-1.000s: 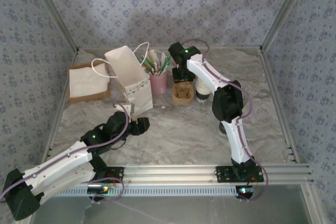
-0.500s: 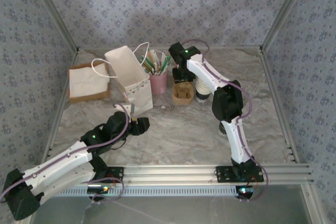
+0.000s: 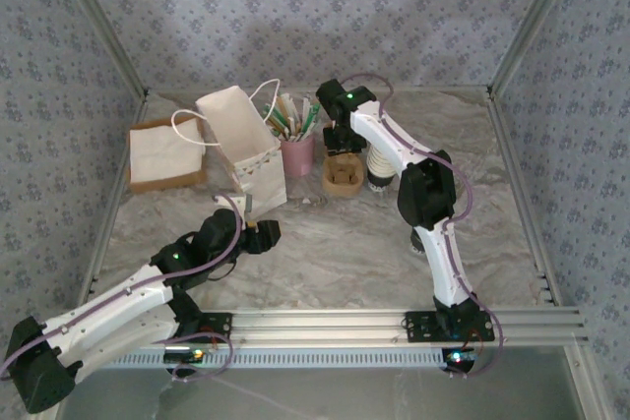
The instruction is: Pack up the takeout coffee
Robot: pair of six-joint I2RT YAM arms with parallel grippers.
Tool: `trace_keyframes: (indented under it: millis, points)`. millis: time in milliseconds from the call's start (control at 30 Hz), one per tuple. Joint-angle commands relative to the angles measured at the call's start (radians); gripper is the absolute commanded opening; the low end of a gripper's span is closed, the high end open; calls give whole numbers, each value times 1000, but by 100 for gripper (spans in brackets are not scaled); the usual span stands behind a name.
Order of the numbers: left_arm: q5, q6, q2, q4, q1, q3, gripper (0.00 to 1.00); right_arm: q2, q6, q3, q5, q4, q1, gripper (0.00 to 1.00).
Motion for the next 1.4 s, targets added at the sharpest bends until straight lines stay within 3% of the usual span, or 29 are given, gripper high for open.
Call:
trace_keyframes:
  millis: [0,1067,1367]
  points:
    - [-20,16,-16,-9,4,5,71,-2,8,31,-6,-39,0,38]
    - [-14,11,-27,-8,5,0,71,-90,17,15,4,-68,8,38]
    - [-23,19,-71,-83,4,49,73,-166,20,-12,7,-54,23,38]
